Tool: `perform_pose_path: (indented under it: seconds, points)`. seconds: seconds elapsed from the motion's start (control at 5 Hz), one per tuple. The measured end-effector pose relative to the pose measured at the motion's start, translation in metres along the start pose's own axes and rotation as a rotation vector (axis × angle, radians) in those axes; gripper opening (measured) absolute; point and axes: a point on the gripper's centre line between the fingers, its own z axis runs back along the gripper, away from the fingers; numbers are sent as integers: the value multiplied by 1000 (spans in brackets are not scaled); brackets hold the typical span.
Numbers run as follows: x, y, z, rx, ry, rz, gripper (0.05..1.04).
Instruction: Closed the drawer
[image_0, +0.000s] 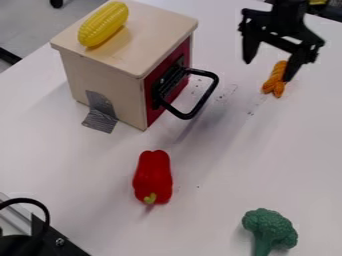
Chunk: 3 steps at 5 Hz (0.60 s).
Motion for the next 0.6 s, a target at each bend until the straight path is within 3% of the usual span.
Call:
perform_pose_path:
  seconds: [0.2, 0.4, 0.6]
  points:
    - [3, -24, 13, -40, -10, -24, 991]
    - [-5, -31, 15, -21, 32, 16, 991]
    - [-15, -31, 17, 34, 85, 81, 991]
